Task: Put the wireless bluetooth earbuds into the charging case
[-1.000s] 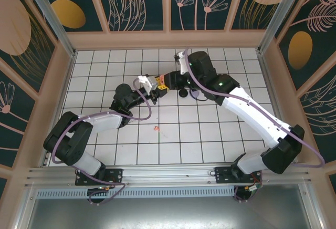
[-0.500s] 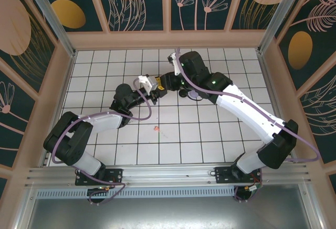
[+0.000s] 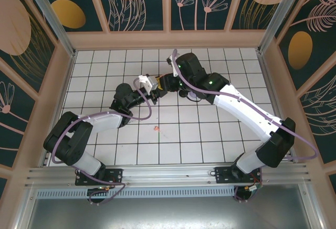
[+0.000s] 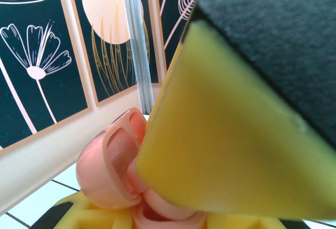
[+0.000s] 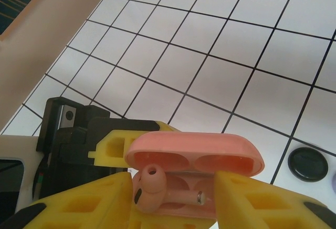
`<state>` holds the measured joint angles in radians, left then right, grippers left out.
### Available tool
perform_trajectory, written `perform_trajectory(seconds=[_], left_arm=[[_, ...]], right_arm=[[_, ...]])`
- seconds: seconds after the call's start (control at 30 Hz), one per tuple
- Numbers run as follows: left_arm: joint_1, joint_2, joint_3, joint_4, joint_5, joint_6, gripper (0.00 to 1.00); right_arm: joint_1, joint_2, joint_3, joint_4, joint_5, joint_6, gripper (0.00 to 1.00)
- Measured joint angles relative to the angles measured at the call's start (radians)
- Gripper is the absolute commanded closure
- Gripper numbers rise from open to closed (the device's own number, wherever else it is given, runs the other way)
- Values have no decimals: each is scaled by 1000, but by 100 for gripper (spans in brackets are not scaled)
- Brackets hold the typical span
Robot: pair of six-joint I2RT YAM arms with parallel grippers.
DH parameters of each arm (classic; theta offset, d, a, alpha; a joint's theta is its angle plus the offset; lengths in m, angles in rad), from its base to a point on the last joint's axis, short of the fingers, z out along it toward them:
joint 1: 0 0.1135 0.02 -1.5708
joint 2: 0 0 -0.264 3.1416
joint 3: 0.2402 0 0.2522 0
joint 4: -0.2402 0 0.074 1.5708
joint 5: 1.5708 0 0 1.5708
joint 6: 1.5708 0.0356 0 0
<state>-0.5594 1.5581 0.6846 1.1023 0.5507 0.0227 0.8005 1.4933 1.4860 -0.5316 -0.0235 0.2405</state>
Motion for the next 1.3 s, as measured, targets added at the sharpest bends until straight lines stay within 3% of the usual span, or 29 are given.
perform_trajectory(seconds=[0.13, 0.33, 0.57, 0.93, 1.3], left_arm=[[0, 0, 0, 0, 3, 0, 100], [0, 0, 0, -3, 2, -1, 100], [0, 0, -15, 21, -8, -28, 100], [0, 3, -100, 53, -39, -74, 100], [0, 4, -140, 14, -81, -138, 100]], right_arm=[[0, 3, 0, 0, 1, 0, 57], [0, 8, 0, 1, 0, 2, 47], [-15, -5, -18, 26, -22, 21, 45], [-36, -50, -128, 90, -47, 77, 39], [-36, -83, -306, 230, -107, 179, 40]])
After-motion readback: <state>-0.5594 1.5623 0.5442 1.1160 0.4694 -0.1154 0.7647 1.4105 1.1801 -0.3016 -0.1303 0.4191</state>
